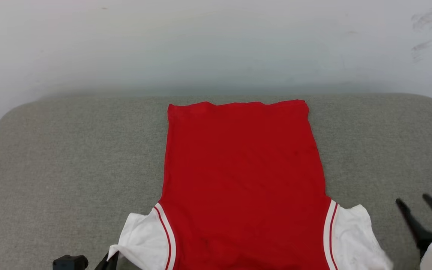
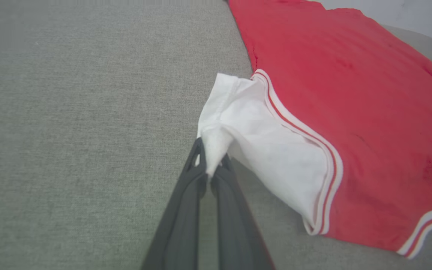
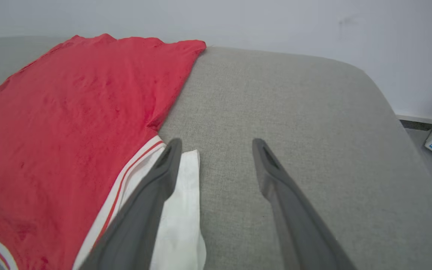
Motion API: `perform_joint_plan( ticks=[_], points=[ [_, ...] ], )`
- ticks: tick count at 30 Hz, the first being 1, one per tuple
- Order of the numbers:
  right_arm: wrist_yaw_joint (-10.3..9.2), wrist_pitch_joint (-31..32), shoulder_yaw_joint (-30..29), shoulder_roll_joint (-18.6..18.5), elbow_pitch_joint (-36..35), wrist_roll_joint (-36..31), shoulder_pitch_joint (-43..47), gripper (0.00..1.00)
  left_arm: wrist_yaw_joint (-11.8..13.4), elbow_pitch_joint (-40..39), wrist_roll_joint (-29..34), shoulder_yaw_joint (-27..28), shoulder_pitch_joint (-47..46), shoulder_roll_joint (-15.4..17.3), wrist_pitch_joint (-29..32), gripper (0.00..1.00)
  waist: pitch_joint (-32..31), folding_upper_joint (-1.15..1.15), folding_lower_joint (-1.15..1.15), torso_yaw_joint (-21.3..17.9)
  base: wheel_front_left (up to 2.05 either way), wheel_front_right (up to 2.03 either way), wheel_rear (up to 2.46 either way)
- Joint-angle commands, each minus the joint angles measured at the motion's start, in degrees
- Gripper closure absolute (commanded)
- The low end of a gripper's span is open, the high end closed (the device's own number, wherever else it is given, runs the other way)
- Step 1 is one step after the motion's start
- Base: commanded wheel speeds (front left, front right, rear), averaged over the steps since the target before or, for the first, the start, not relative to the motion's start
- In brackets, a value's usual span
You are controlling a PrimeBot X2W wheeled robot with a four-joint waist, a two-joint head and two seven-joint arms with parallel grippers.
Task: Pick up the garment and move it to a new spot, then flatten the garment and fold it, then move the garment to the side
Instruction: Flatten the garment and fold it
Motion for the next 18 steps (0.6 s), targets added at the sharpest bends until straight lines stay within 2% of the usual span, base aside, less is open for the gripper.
perform_joint_plan(
  ticks=[1,5,9,11,15,18],
  points=[
    [-0.08,0.8,-1.6,-0.6,-2.4,-0.2,-2.1,0.00,0.4,-0.8,0.6,0.1,-0.8,-0.3,-0.2,1.00,0.9,0.00,0.00,0.9,0.00,0.00,0.00],
    [-0.08,4.4,-5.8,-2.0,-8.9,-0.6,-8.1,0.00,1.1,-3.7,2.2,0.1,-2.4,-0.8,-0.3,1.00,4.4,0.00,0.00,2.9,0.00,0.00,0.00],
    [-0.08,10.1,-6.7,-3.7,-12.0,-0.4,-17.5,0.00,1.2,-6.1,4.2,-0.3,-5.2,-1.8,-0.4,1.00,9.3,0.00,0.00,5.8,0.00,0.00,0.00],
    [-0.08,13.5,-5.9,-5.5,-11.6,-1.0,-23.0,0.00,1.1,-6.9,5.4,-0.6,-6.8,-2.5,-0.4,1.00,12.0,0.00,0.00,7.3,0.00,0.00,0.00],
    [-0.08,22.9,-4.0,-6.6,-7.2,0.5,-33.8,0.00,0.7,-8.3,7.5,-1.3,-10.1,-4.1,-0.4,1.00,17.2,0.00,0.00,10.4,0.00,0.00,0.00],
    [-0.07,32.5,-1.4,-8.0,-2.5,1.6,-41.6,0.00,0.3,-9.2,9.0,-1.4,-12.3,-5.5,-0.5,1.00,20.9,0.00,0.00,12.5,0.00,0.00,0.00]
  ],
)
